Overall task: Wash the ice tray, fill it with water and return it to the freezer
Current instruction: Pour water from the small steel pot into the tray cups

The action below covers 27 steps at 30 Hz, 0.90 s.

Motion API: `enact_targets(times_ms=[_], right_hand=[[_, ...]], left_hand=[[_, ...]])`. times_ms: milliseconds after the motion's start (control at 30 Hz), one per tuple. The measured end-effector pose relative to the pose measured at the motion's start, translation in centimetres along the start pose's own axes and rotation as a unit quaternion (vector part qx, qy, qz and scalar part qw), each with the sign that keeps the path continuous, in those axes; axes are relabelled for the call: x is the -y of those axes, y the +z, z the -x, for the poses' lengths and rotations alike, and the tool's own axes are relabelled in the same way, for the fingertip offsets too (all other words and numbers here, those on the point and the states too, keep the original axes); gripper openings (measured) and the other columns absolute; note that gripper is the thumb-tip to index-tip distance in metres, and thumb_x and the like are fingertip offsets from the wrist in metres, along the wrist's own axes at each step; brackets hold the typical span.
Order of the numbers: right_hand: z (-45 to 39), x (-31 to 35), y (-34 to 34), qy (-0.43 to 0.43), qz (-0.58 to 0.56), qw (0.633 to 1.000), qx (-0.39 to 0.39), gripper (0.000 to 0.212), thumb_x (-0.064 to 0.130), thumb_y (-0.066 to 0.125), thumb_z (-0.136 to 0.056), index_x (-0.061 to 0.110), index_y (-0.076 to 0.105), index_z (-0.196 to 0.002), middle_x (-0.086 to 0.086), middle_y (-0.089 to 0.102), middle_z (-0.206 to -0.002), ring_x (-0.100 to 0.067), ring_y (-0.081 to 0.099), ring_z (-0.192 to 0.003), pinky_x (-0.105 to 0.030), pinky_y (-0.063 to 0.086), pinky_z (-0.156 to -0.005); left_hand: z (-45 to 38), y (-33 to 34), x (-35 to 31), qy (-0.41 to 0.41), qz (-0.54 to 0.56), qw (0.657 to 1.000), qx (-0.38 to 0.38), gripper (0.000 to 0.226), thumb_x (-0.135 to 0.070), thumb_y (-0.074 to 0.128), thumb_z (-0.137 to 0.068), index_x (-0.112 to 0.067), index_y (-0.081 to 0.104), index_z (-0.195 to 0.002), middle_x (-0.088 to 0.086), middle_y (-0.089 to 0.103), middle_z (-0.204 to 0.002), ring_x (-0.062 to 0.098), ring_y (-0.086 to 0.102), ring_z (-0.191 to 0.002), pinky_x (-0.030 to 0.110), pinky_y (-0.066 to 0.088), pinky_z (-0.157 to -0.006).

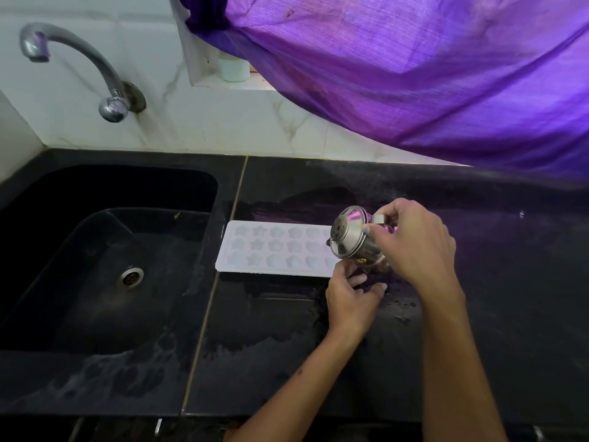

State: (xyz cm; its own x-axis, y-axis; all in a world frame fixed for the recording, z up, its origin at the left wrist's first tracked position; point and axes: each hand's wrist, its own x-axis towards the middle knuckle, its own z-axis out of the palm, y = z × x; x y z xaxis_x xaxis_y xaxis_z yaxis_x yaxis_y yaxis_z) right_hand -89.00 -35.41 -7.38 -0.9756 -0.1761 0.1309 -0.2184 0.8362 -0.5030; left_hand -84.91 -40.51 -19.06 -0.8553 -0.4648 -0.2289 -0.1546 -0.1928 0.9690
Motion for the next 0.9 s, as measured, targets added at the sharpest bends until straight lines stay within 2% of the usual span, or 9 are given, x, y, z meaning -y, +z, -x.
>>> enact_targets(times_ms=[467, 767, 900], right_hand=[[-0.16, 0.28, 0.16, -0.007, 0.008, 1.0, 0.007, 0.012, 0.033, 0.064, -0.088, 0.026, 0.061, -0.098, 0.004, 0.061, -0.099, -0.017, 0.054, -0.084, -0.032, 0.036, -0.071], [-0.07, 0.34, 0.13, -0.006, 0.005, 1.0, 0.004, 0.012, 0.033, 0.065, -0.088, 0.026, 0.061, -0.096, 0.004, 0.062, -0.097, -0.019, 0.056, -0.085, -0.035, 0.043, -0.073], [0.04, 0.35, -0.12, -0.003, -0.016, 1.0, -0.004, 0.011, 0.036, 0.065, -0.086, 0.028, 0.061, -0.093, 0.005, 0.062, -0.098, -0.021, 0.058, -0.089, -0.037, 0.046, -0.075]], left_hand=[[-0.07, -0.23, -0.16, -0.004, 0.001, 1.0, 0.0, 0.047, -0.005, 0.076, -0.072, -0.028, 0.05, -0.104, -0.005, 0.057, -0.115, 0.003, 0.06, -0.098, 0.032, 0.052, -0.091], [0.05, -0.35, -0.41, -0.005, -0.008, 1.0, -0.001, 0.049, -0.006, 0.075, -0.073, -0.021, 0.054, -0.114, -0.009, 0.058, -0.112, 0.003, 0.059, -0.101, 0.031, 0.052, -0.091], [0.2, -0.49, -0.62, 0.008, -0.014, 1.0, -0.005, 0.048, -0.007, 0.075, -0.074, -0.022, 0.054, -0.114, -0.012, 0.057, -0.109, 0.001, 0.058, -0.099, 0.024, 0.051, -0.087]])
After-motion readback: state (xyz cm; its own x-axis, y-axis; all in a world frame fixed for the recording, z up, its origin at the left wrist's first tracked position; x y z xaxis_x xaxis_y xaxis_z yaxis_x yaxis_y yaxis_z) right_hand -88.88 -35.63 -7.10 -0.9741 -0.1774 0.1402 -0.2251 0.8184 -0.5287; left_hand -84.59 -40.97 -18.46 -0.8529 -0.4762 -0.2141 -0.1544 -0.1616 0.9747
